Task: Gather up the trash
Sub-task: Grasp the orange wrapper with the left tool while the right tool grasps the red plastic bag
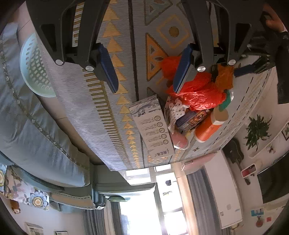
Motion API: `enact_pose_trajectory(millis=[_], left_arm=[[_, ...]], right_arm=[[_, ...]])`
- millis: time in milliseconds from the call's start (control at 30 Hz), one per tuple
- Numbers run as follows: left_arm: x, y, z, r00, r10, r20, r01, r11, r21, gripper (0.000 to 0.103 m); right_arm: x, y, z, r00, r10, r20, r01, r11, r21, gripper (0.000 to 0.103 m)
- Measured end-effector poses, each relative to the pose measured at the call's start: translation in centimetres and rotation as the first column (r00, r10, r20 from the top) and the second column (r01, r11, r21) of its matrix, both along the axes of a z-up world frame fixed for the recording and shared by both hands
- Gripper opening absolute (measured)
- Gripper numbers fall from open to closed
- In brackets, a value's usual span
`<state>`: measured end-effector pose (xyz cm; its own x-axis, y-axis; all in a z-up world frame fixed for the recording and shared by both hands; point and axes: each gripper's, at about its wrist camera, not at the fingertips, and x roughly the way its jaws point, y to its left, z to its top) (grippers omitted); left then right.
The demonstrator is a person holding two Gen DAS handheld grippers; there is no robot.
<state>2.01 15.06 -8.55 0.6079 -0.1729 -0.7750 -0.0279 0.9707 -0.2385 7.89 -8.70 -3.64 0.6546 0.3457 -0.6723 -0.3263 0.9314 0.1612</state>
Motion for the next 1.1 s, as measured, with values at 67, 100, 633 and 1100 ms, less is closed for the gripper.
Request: enact_pose_trajectory(millis=[67, 100, 633, 1100], left_arm=[[0.1, -0.8, -0.2, 1.000, -0.013, -0.004, 0.013, 0.998, 0.056, 0.084], [0.1, -1.0, -0.2, 1.000, -0.021, -0.009, 0.021, 0.997, 0.073, 0.083], [-1.7, 1.3, 0.2, 0.999, 0.027, 0.020, -0.030, 0.990, 0.140, 0.031], [-3.0, 3.6, 2.9, 0.986, 0.107, 0.126, -0.113, 0.993, 0.040, 0.029]], right_arm=[[-0.1, 0.4, 0.0, 1.000, 0.013, 0.001, -0.013, 1.000, -0.006, 0.059], [-0.1, 0.6, 0.0, 1.000, 0.019, 0.002, -0.019, 1.000, -0.011, 0.059], [0.4, 7.2, -0.7, 0.978, 0.205, -0.021, -0.206, 0.973, -0.107, 0.059], [1.6, 12.6, -2.3, 0.926, 0.365, -0.095, -0.372, 0.925, -0.078, 0.078]])
